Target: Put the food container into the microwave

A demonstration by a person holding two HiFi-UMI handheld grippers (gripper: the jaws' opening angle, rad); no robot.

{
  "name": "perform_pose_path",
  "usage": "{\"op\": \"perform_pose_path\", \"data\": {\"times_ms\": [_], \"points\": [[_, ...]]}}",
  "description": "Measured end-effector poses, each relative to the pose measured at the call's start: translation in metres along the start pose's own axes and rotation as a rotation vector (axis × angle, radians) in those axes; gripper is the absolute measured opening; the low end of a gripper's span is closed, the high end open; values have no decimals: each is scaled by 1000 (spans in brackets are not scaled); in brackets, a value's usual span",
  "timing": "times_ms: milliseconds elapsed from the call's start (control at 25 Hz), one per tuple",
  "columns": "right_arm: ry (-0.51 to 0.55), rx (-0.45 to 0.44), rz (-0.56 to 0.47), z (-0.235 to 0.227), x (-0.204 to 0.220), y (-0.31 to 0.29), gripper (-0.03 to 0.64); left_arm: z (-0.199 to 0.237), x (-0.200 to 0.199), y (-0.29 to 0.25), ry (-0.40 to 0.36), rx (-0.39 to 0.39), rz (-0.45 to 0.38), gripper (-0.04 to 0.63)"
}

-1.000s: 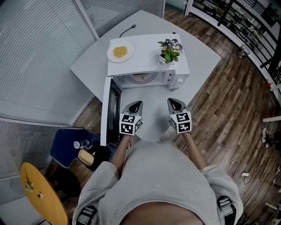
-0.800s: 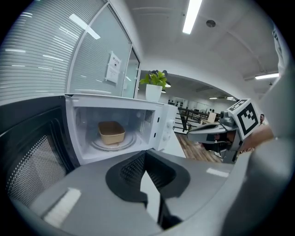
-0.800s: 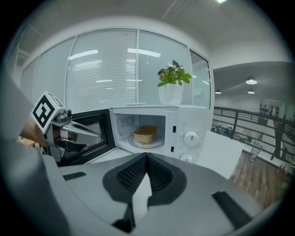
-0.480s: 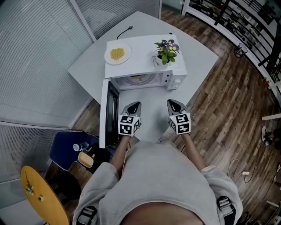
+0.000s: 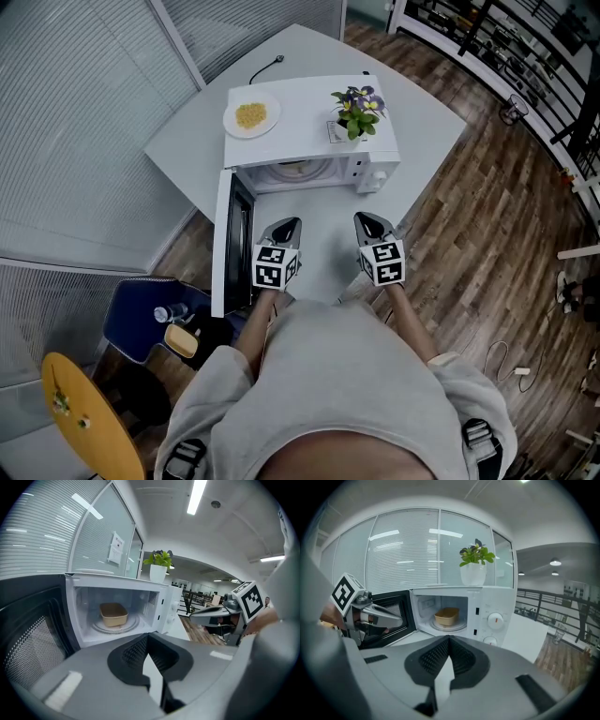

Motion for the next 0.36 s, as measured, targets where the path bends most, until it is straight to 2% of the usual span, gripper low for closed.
{"op": "perform_pose_path", "data": {"times_ms": [360], "points": [[14,-9,14,2,0,-7,12,3,0,-1,2,0,2,9]]}}
Point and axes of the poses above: the fingertips, and each gripper's own axes: y backward along the fingers, z to its left, x out of its underside, the point moved 7 cm from there along y, backward along the fingers, and after that the axes turned 9 degrees about y, right-handed, at the moved point
